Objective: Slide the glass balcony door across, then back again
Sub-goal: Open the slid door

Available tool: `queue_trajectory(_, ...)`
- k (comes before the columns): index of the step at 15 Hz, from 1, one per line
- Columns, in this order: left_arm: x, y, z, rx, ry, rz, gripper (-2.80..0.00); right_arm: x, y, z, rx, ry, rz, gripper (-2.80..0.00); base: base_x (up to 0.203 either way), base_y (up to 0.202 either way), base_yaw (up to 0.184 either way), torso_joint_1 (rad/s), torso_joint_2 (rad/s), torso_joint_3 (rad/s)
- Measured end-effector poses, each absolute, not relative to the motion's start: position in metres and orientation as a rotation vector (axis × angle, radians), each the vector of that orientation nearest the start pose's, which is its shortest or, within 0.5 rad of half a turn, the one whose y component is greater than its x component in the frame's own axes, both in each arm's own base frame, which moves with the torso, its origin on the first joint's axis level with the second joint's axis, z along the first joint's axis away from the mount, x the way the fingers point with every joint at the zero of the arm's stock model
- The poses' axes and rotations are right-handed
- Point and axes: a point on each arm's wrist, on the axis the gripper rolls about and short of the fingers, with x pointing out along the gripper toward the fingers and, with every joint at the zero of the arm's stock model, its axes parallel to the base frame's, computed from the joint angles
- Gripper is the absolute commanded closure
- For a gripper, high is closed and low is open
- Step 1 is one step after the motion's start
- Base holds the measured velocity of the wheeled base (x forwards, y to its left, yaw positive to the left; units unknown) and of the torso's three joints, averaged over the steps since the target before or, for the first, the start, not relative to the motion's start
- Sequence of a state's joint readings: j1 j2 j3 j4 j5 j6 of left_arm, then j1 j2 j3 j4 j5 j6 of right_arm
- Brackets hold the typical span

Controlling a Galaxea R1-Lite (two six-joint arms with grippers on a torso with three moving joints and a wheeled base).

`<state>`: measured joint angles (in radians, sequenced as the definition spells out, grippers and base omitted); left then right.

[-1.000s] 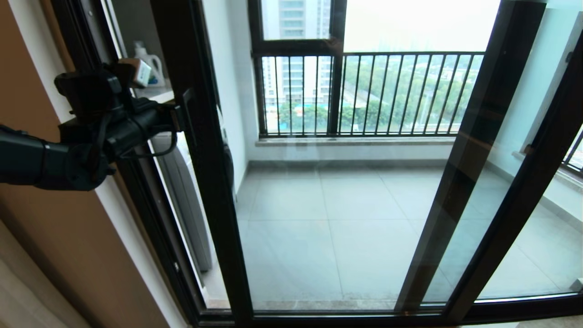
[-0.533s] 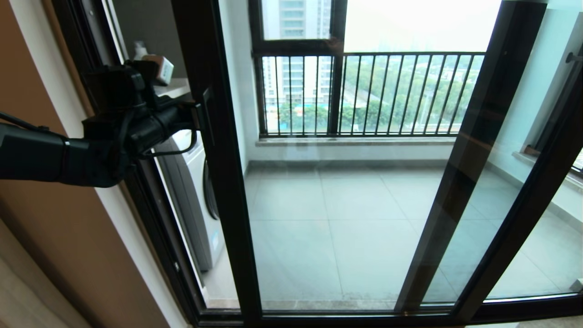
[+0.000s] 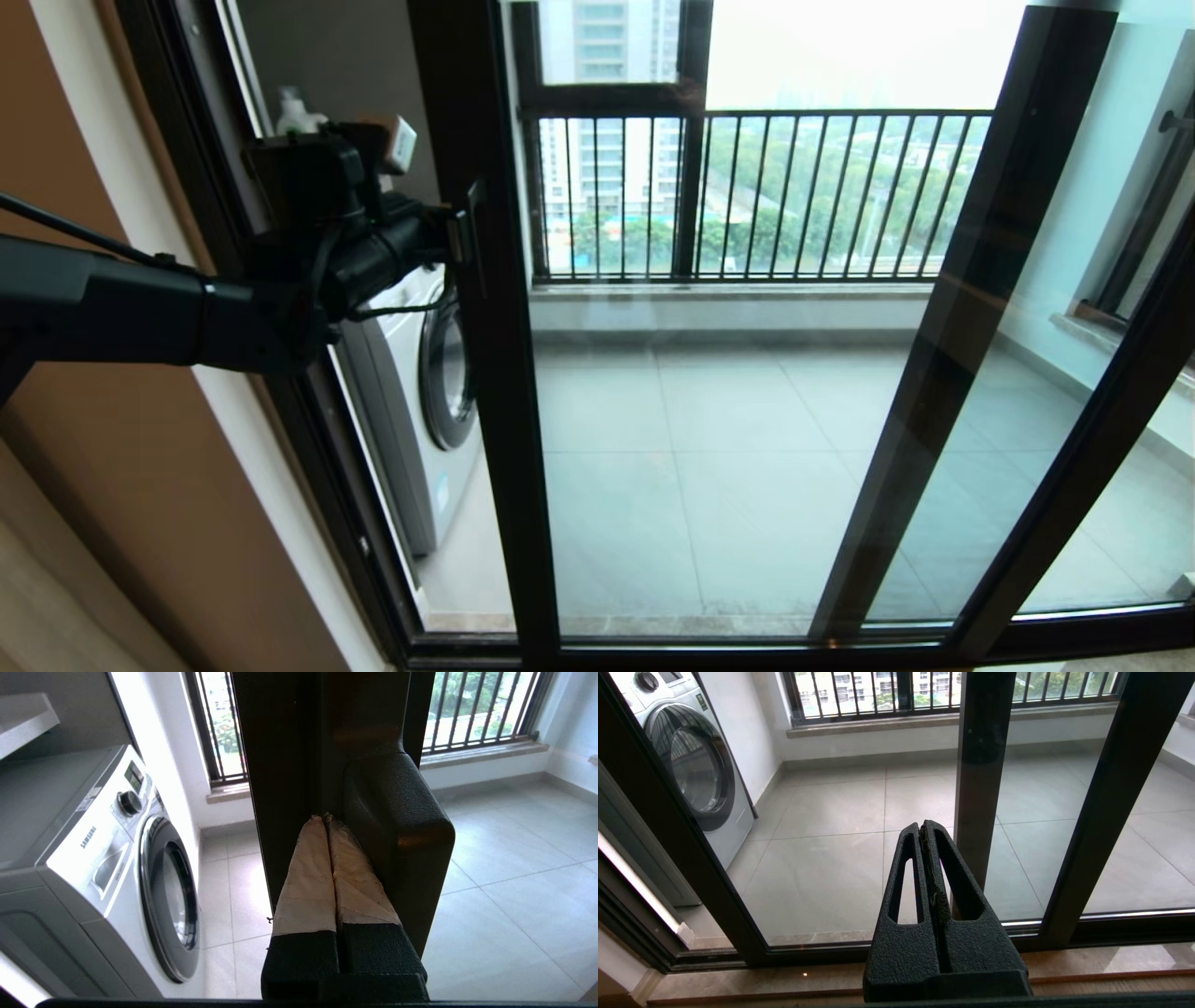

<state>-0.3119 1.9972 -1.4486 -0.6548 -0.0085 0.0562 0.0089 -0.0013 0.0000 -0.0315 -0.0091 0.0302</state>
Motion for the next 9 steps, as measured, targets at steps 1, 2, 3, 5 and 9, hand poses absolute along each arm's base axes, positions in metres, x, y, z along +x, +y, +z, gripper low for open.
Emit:
queue_trajectory(1,0.395,-0.133,0.257,0.039,-0.115,-0.326,0.00,-0.023,0.000,0.079,0.031,-0.033,0.000,0.00,0.000,0.000,0.000,0.000,0.00,0.000)
queue_trajectory(2,0.395,-0.138,0.256,0.037,-0.115,-0.331,0.00,-0.023,0.000,0.079,0.031,-0.033,0.000,0.00,0.000,0.000,0.000,0.000,0.00,0.000)
queue_trajectory(3,0.395,-0.144,0.257,0.036,-0.118,-0.339,0.00,-0.023,0.000,0.079,0.031,-0.033,0.000,0.00,0.000,0.000,0.000,0.000,0.00,0.000)
queue_trajectory(5,0.395,-0.156,0.258,0.035,-0.117,-0.364,0.00,-0.023,0.000,0.079,0.031,-0.033,0.000,0.00,0.000,0.000,0.000,0.000,0.00,0.000)
queue_trajectory(9,0.395,-0.178,0.262,0.033,-0.115,-0.413,0.00,-0.023,0.000,0.079,0.031,-0.033,0.000,0.00,0.000,0.000,0.000,0.000,0.00,0.000)
